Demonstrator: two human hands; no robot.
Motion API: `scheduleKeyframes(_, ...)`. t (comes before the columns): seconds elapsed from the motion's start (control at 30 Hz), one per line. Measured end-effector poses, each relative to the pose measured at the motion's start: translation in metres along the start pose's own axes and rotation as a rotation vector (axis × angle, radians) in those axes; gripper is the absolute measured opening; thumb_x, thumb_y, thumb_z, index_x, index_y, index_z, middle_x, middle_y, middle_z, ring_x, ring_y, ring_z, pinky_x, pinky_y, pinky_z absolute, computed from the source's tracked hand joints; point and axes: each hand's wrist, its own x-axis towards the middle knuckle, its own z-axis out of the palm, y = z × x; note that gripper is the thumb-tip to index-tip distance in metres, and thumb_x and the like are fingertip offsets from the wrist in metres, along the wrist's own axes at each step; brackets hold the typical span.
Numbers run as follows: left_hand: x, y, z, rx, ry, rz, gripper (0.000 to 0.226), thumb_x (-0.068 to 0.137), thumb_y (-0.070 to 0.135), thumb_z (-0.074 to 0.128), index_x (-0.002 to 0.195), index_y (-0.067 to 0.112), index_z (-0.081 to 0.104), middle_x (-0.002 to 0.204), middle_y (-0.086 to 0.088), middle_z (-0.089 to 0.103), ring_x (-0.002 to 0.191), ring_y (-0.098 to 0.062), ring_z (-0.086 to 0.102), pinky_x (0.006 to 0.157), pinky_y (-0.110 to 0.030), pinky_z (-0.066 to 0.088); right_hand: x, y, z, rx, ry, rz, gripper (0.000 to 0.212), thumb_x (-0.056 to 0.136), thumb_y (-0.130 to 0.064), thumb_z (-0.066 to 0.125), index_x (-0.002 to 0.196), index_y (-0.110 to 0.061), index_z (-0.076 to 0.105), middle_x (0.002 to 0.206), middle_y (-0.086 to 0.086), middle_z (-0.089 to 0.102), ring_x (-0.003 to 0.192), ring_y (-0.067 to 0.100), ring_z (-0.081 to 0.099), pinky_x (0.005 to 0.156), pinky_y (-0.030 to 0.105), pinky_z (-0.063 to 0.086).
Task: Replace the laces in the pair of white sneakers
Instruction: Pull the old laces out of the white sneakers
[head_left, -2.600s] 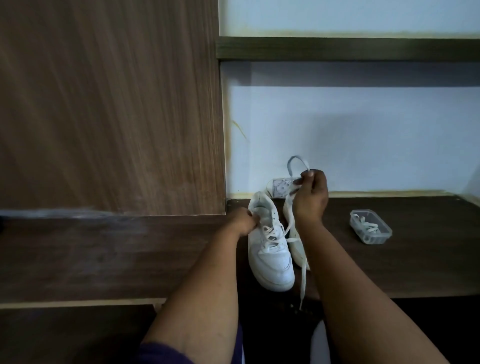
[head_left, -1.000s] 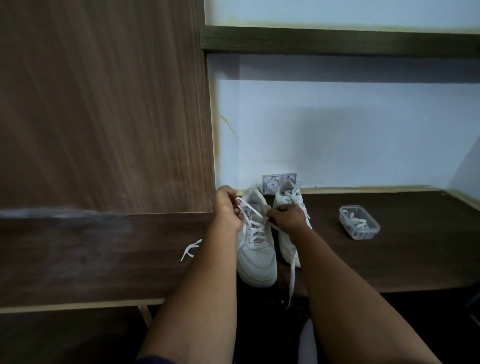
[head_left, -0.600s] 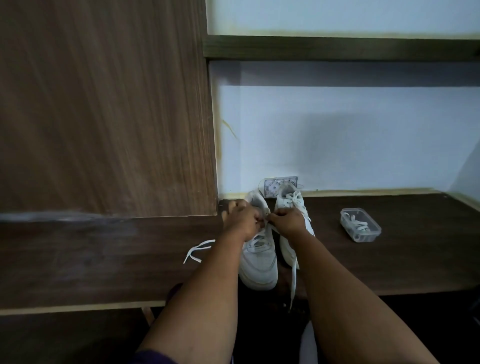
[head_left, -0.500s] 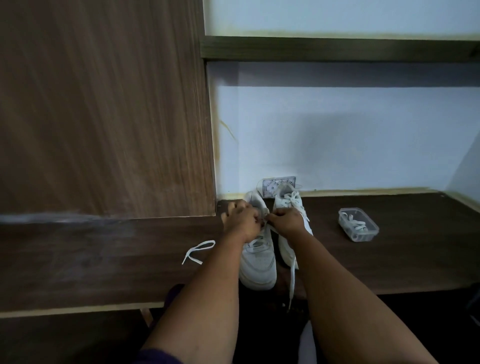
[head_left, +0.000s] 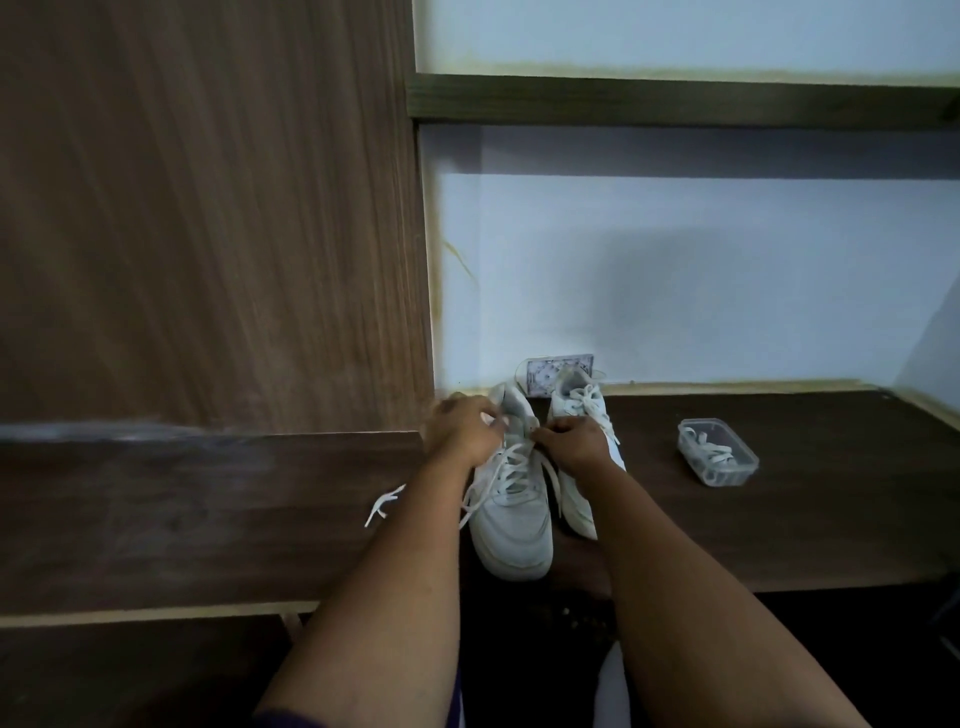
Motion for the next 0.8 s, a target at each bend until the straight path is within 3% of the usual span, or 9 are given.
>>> scheduleKeyframes(0.1, -0.009, 0.015, 0.015, 0.223, -0.139, 0.193, 0.021, 0.092, 0.04, 0.057, 0.109, 0.033, 0.067, 0.138, 0.001, 0.044, 0.128, -0.028, 0.029, 0.098, -0.043, 0.03, 0.001, 0.0, 0.001, -0.01, 0.011, -0.018, 0.014, 0.078, -0.024, 0.073, 0.081, -0.011, 0.075, 0.07, 0.004, 0.066, 0.069, 0.018, 0.059, 0.063, 0.026, 0.046)
scheduleKeyframes(0.2, -0.003, 0.015, 0.025, 0.154, -0.14, 0.168, 0.012, 0.092, 0.031, 0.056, 0.083, 0.03, 0.064, 0.134, 0.0, 0.048, 0.123, -0.029, 0.036, 0.096, -0.041, 0.036, 0.002, 0.0, -0.001, -0.026, -0.008, -0.02, 0.013, 0.08, -0.023, 0.071, 0.083, -0.011, 0.075, 0.076, 0.006, 0.068, 0.074, 0.019, 0.062, 0.067, 0.028, 0.048)
scheduleKeyframes(0.27, 0.0, 0.019, 0.016, -0.286, -0.11, 0.036, 0.023, 0.088, 0.022, 0.058, 0.066, 0.023, 0.066, 0.118, -0.004, 0.063, 0.113, -0.035, 0.053, 0.092, -0.043, 0.049, 0.002, 0.0, -0.002, -0.01, -0.02, -0.015, 0.013, 0.081, -0.023, 0.071, 0.083, -0.011, 0.075, 0.079, 0.007, 0.07, 0.078, 0.021, 0.065, 0.072, 0.031, 0.051)
scheduleKeyframes(0.37, 0.004, 0.027, -0.02, -1.282, -0.127, -0.124, 0.026, 0.088, 0.013, 0.059, 0.067, 0.022, 0.071, 0.097, -0.005, 0.071, 0.105, -0.032, 0.063, 0.091, -0.045, 0.053, 0.005, 0.003, -0.001, 0.01, -0.031, 0.005, 0.014, 0.081, -0.026, 0.071, 0.085, -0.013, 0.074, 0.084, 0.006, 0.071, 0.086, 0.024, 0.066, 0.079, 0.035, 0.053)
scheduleKeyframes(0.47, -0.011, 0.028, -0.066, -1.948, -0.504, 0.122, 0.018, 0.086, 0.015, 0.054, 0.076, 0.008, 0.068, 0.102, -0.012, 0.072, 0.091, -0.022, 0.069, 0.078, -0.031, 0.058, 0.003, 0.0, -0.002, -0.044, -0.071, 0.023, 0.025, 0.08, -0.032, 0.073, 0.1, -0.017, 0.069, 0.096, 0.002, 0.069, 0.094, 0.021, 0.064, 0.088, 0.037, 0.053)
scheduleKeyframes(0.53, -0.021, 0.03, -0.084, -1.903, -0.625, 0.253, 0.021, 0.083, 0.017, 0.055, 0.076, 0.005, 0.072, 0.098, -0.015, 0.073, 0.082, -0.022, 0.072, 0.072, -0.03, 0.06, -0.003, -0.009, -0.005, -0.089, -0.042, -0.08, 0.034, 0.079, -0.03, 0.074, 0.109, -0.021, 0.062, 0.097, -0.003, 0.062, 0.095, 0.017, 0.059, 0.089, 0.035, 0.051)
scheduleKeyframes(0.6, -0.021, 0.033, -0.085, -1.779, -0.553, 0.28, 0.022, 0.085, 0.019, 0.053, 0.081, 0.009, 0.073, 0.099, -0.013, 0.073, 0.081, -0.021, 0.071, 0.07, -0.029, 0.059, -0.01, -0.022, -0.009, -0.062, -0.082, -0.234, 0.032, 0.078, -0.016, 0.07, 0.109, -0.021, 0.063, 0.093, -0.006, 0.06, 0.094, 0.017, 0.058, 0.084, 0.031, 0.051)
scheduleKeyframes(0.7, -0.019, 0.041, -0.073, -1.437, -0.305, 0.226, 0.016, 0.092, 0.019, 0.057, 0.084, 0.02, 0.071, 0.096, 0.0, 0.072, 0.084, -0.009, 0.065, 0.064, -0.024, 0.053, -0.024, -0.038, -0.013, 0.148, -0.476, -0.188, 0.038, 0.07, 0.003, 0.064, 0.094, -0.026, 0.069, 0.096, -0.001, 0.062, 0.093, 0.018, 0.061, 0.08, 0.034, 0.052)
scheduleKeyframes(0.8, -0.014, 0.043, -0.05, -1.139, -0.125, 0.186, 0.018, 0.094, 0.02, 0.061, 0.078, 0.023, 0.069, 0.087, 0.01, 0.071, 0.077, 0.002, 0.062, 0.062, -0.018, 0.051, -0.045, -0.051, -0.019, 0.3, -0.865, -0.071, 0.024, 0.082, -0.001, 0.063, 0.08, -0.025, 0.066, 0.072, -0.002, 0.049, 0.059, 0.007, 0.045, 0.057, 0.022, 0.036)
